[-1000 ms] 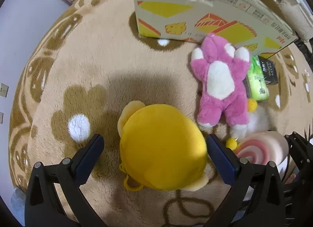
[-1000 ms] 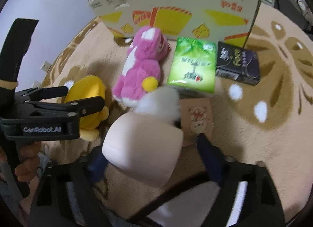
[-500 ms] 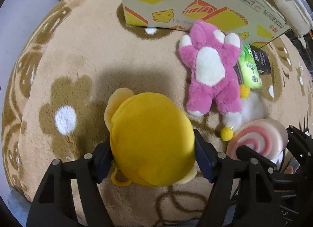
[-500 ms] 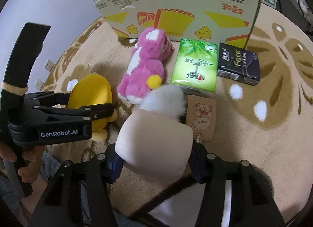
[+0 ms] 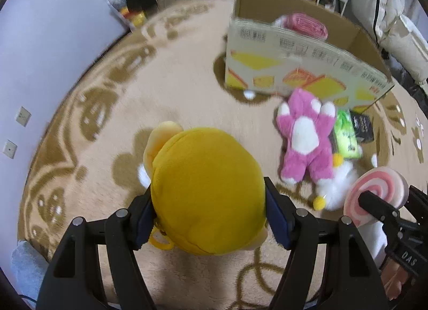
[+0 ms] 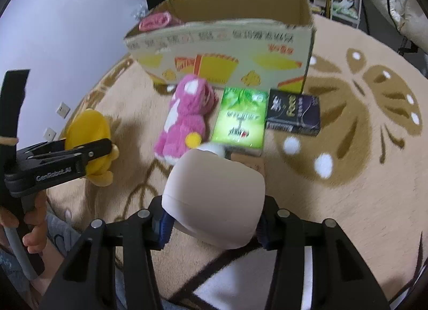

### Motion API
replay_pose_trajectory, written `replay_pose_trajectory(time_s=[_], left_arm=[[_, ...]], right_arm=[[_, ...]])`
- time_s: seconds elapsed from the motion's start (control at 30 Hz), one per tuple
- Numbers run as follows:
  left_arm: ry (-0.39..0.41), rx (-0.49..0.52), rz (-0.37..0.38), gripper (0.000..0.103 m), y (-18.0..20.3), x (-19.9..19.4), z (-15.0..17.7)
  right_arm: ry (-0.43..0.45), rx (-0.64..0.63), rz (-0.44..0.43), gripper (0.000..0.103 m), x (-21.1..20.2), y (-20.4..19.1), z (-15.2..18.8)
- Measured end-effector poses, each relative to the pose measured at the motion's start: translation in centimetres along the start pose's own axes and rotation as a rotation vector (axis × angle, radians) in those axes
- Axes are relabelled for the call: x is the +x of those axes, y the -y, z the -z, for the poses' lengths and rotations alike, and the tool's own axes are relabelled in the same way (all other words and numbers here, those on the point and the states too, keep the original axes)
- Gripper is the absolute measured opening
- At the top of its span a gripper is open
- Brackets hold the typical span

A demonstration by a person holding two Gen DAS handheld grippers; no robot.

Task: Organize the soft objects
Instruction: 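Close the left tool on the duck while the right tool grips the roll cushion, then lift the duck with the left tool while the right tool carries the cushion over the box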

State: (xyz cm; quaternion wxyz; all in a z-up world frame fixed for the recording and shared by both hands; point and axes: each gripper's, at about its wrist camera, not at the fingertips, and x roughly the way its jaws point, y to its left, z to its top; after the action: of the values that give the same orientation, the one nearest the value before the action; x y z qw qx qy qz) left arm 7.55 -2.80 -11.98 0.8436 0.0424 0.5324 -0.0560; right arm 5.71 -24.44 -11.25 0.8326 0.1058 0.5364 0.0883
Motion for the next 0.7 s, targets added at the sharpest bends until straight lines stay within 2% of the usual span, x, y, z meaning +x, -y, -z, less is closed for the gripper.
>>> replay_pose_trajectory(time_s=[0.23,0.37,0.7], left_arm=[[0.125,-0.016,-0.033,0.071,-1.4,-3.3,-0.6],[0.179,-0.020,-0.048,0.071,-1.9,-4.8,-0.8],[0.319,0.070,-0.123,0.071,-0.6,-7.7,-1.7]], right_arm=[[0.134,-0.004,0.026,0.052,-2.7,0.3,-0.5],[0.179,-0.004,0.029,0.052,-3.7,0.3,-0.6],[0.304,-0.040,0.035,0.052,-6.2,-0.5,-0.8]])
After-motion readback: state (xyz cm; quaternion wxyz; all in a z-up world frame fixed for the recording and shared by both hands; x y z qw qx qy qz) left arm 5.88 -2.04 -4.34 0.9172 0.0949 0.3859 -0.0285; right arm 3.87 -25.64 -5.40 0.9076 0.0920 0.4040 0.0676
